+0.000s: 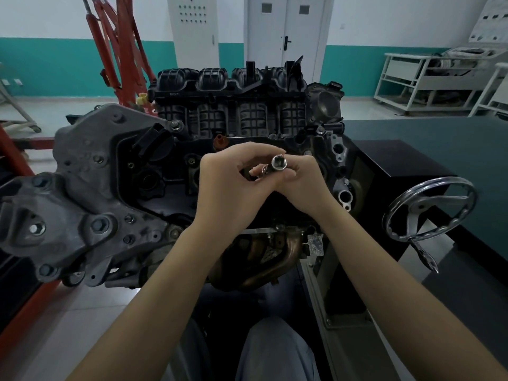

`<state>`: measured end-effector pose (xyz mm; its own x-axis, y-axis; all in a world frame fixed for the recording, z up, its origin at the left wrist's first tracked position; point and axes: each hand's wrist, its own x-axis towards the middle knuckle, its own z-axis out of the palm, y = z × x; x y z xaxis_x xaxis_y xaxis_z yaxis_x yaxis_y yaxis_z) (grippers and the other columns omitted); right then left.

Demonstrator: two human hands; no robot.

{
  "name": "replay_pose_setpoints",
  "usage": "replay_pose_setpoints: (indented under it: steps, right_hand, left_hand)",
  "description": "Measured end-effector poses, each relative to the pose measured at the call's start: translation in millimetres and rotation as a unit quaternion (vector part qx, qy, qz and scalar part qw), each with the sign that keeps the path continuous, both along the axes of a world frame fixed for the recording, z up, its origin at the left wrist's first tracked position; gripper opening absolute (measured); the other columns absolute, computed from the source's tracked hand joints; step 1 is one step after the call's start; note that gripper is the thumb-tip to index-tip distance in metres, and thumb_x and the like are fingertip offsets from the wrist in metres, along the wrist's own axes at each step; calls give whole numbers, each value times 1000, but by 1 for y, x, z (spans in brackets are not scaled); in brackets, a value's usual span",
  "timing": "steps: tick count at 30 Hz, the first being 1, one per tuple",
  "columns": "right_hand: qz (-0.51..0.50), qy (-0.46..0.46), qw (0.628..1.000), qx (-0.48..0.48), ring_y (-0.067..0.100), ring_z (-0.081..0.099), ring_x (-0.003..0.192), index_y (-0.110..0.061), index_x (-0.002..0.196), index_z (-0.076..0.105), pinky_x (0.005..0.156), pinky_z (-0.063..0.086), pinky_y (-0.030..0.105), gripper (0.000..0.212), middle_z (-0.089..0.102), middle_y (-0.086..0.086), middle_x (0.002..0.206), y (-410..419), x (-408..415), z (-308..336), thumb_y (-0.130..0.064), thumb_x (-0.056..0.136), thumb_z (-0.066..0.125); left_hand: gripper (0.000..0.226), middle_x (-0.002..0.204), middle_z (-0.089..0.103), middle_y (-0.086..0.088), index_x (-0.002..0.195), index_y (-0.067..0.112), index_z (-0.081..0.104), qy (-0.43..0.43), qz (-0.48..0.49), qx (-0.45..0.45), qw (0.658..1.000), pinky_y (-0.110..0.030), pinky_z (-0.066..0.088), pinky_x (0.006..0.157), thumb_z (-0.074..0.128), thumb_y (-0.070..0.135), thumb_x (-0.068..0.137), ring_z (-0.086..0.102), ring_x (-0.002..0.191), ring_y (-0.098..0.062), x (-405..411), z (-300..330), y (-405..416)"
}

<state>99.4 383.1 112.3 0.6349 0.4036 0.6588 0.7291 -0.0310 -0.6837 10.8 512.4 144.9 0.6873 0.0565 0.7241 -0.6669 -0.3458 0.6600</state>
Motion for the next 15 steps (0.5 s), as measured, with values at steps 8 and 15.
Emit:
replay_pose_setpoints:
  steps: [8,15]
  right_hand:
    - [-11,9,1000,-8,1,68,82,-22,83,73,76,51,17,20,71,-17,80,-1,4,-1,-2,77,72]
    - [24,1,1000,-18,-9,64,82,-39,83,65,73,46,8,23,67,-32,83,1,-6,4,-17,82,63]
  left_hand:
    - [32,99,72,-5,105,6,70,25,-59,28,998,-34,55,91,76,-3,76,68,99,-13,-1,3,3]
    - [33,102,72,-3,110,8,68,20,-61,15,998,-34,54,92,69,-8,80,68,101,-13,-1,0,2]
